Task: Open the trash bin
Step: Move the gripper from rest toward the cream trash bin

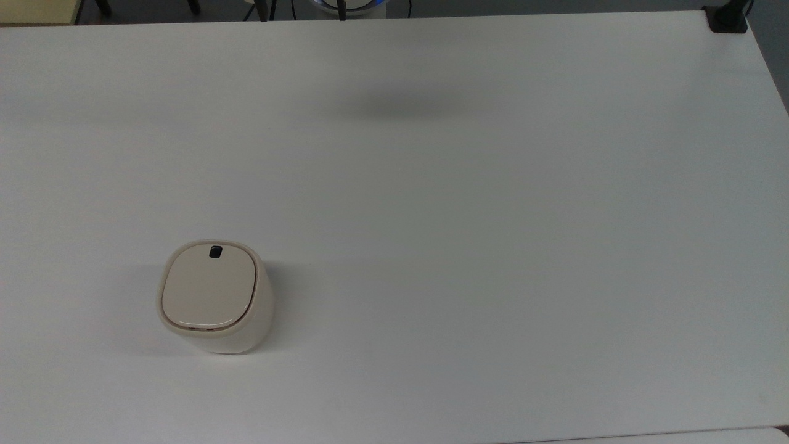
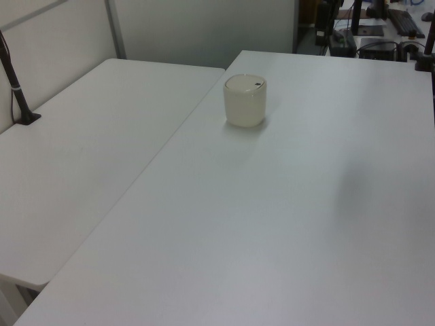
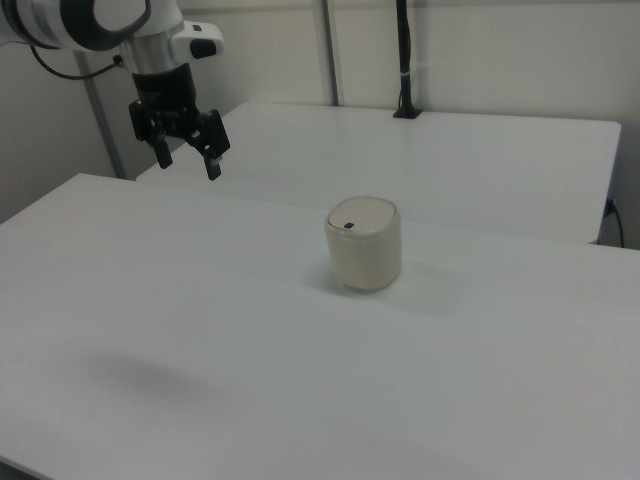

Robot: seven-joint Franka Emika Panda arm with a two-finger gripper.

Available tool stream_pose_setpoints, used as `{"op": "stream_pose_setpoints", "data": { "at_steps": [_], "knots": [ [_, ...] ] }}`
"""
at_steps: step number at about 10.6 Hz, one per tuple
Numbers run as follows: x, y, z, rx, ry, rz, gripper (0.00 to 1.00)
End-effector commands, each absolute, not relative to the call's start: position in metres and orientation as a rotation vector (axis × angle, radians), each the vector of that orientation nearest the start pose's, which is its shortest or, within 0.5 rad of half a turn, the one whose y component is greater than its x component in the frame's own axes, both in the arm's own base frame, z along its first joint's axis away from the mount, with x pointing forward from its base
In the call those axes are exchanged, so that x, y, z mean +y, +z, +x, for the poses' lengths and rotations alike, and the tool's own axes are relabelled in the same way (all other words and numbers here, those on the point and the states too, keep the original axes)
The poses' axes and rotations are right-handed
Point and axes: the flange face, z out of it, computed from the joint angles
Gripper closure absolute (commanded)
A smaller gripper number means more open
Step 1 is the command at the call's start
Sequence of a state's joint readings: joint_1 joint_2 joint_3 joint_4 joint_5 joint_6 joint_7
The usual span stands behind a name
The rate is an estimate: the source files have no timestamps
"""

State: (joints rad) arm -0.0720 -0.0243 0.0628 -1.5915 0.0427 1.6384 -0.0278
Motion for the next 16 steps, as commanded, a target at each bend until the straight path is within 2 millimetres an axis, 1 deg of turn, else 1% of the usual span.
{"op": "stream_pose_setpoints", "data": {
  "at_steps": [1,7,13,14,15,16],
  "knots": [
    [0.004,0.632,0.551,-0.008,-0.122,-3.093,0.00],
    [0.005,0.632,0.551,-0.011,-0.121,-3.093,0.00],
    [0.001,0.634,0.551,-0.001,-0.133,-3.091,0.00],
    [-0.002,0.637,0.552,0.006,-0.153,-3.092,0.00],
    [-0.009,0.640,0.557,0.006,-0.191,-3.096,0.00],
    [-0.020,0.637,0.566,0.039,-0.258,-3.095,0.00]
  ]
}}
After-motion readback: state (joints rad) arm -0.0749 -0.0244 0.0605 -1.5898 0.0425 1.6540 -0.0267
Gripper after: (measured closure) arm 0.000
